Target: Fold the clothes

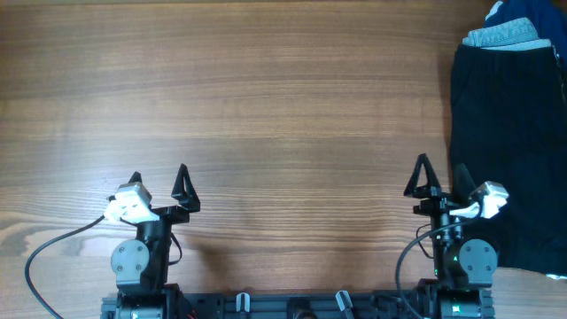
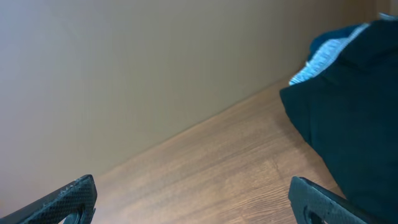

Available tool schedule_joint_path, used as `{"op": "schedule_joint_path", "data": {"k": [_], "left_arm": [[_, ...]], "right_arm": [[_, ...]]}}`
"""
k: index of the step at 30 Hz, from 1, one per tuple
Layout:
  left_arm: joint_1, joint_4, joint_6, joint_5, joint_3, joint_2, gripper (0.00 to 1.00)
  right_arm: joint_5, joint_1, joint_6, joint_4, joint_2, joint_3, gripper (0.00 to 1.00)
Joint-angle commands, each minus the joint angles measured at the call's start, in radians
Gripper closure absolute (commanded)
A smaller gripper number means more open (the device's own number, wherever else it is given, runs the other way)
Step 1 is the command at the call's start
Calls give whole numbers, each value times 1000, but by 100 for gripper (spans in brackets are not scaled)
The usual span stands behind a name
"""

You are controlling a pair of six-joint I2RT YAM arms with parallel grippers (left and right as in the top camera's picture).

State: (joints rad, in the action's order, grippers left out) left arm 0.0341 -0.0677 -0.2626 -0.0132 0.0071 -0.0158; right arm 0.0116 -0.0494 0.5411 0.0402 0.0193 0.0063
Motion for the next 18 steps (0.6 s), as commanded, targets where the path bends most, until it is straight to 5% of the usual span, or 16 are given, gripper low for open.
{"op": "schedule_joint_path", "data": {"k": [1,4,8,12,18], "left_arm": [[-6,-8,23,-12,-2,2,0],[-6,-8,23,-12,-2,2,0],[-6,-8,23,-13,-2,2,0],[-6,-8,23,-12,-2,2,0],[-6,-8,23,-13,-2,2,0]], "right_arm": [[95,-3,223,12,2,-1,0],[98,-3,405,57,2,-1,0],[57,-3,426,198,2,-1,0],[46,-3,197,422,6,8,0],[41,-3,-143,415,110,123,0]]}}
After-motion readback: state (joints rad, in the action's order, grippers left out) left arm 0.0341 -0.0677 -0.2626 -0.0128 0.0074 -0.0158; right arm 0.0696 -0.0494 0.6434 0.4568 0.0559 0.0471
